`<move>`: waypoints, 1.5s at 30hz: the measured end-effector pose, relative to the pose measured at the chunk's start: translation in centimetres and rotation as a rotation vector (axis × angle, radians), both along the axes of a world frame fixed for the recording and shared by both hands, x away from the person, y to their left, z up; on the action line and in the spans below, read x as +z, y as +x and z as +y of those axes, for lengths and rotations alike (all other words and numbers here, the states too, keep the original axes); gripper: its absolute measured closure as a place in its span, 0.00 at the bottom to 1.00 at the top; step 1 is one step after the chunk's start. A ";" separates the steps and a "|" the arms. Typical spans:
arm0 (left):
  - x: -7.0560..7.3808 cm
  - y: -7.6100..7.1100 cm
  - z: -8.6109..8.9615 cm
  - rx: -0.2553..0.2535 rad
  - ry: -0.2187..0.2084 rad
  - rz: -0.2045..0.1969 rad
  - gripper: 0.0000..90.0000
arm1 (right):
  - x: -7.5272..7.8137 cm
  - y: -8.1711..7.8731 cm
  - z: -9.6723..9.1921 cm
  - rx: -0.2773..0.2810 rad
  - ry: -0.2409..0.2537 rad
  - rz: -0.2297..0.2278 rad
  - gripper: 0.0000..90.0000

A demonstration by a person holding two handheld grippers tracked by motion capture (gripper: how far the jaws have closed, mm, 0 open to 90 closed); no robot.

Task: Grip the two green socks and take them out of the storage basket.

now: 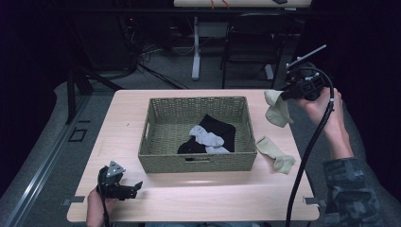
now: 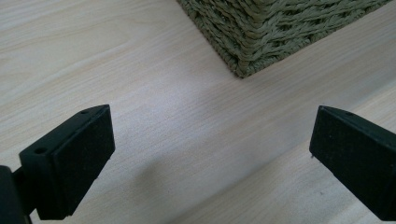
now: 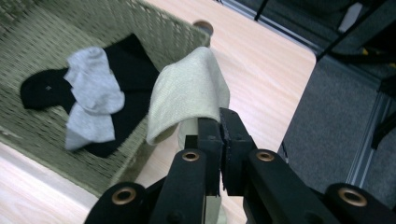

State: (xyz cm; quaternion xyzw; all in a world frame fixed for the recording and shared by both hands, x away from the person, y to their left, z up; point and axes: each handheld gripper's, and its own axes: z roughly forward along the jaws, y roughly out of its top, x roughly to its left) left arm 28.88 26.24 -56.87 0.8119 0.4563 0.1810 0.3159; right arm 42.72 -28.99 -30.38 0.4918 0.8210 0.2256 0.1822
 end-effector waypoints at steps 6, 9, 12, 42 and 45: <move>0.0 0.0 0.0 -0.002 -0.003 0.001 0.00 | -3.0 0.5 -0.9 -0.022 -0.004 0.052 0.99; 0.0 0.0 0.0 -0.001 -0.002 0.000 0.00 | -4.3 0.6 -1.3 -0.029 0.001 0.076 0.99; 0.0 0.0 0.0 0.001 -0.005 -0.001 0.00 | -5.7 0.8 -1.7 -0.035 0.006 0.103 0.99; 0.0 0.0 0.0 -0.004 -0.005 -0.004 0.00 | -19.1 2.6 -1.6 -0.107 0.037 0.283 0.98; 0.0 0.0 0.1 -0.005 -0.002 -0.002 0.00 | -20.3 2.9 -1.8 -0.099 0.031 0.318 0.98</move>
